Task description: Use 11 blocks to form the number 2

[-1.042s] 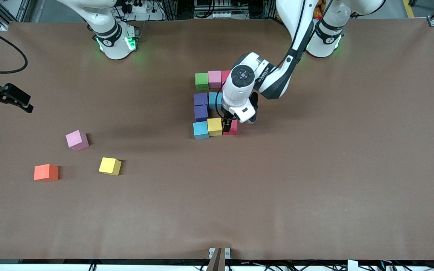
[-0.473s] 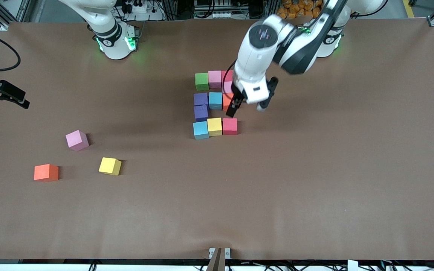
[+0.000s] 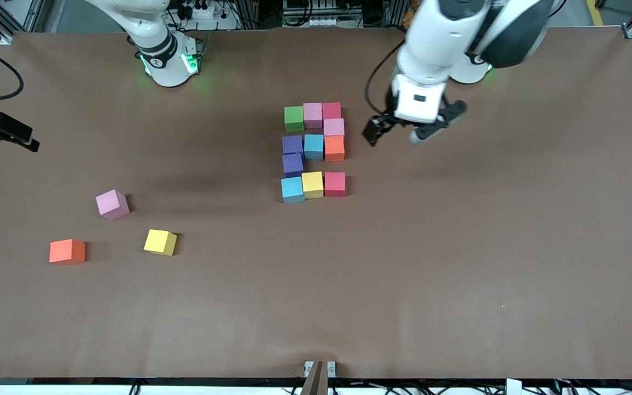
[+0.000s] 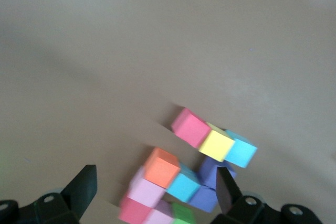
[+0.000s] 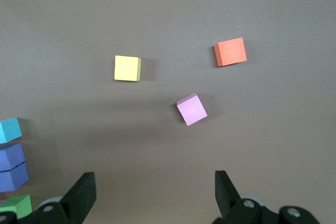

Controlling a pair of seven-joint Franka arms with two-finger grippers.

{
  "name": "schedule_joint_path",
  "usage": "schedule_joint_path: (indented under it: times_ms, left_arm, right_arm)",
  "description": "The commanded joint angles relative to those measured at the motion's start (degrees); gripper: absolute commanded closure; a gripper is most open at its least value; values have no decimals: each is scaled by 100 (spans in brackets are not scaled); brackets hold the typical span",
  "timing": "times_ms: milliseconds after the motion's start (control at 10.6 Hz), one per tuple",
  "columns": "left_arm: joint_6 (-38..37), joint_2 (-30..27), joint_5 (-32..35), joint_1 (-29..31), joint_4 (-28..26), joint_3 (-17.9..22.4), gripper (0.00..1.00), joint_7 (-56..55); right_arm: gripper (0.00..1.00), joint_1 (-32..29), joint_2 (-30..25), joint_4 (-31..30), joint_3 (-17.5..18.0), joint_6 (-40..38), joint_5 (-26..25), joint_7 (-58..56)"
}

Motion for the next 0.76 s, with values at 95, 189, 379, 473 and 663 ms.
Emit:
schedule_joint_path:
  times_ms: [95, 189, 379, 473, 663]
  left_arm:
    - [-756, -87, 108, 783, 404, -47, 0, 1803]
    - [-1053, -87, 100, 1142, 693, -55, 0, 2270]
    - [-2000, -26, 134, 1679, 1361, -82, 0, 2502]
    - [-2127, -26, 196, 2196, 1442, -326, 0, 3147]
    - [-2128, -52, 283, 2833, 1521, -732, 0, 4258]
  right_arm:
    - [0, 121, 0, 156, -232, -98, 107, -146]
    - [0, 95, 8, 156, -233, -98, 98, -155]
    - [0, 121, 9, 156, -224, -98, 89, -155]
    - [0, 121, 9, 156, -224, -98, 89, -155]
    - [0, 95, 26, 165, -224, -54, 98, -164]
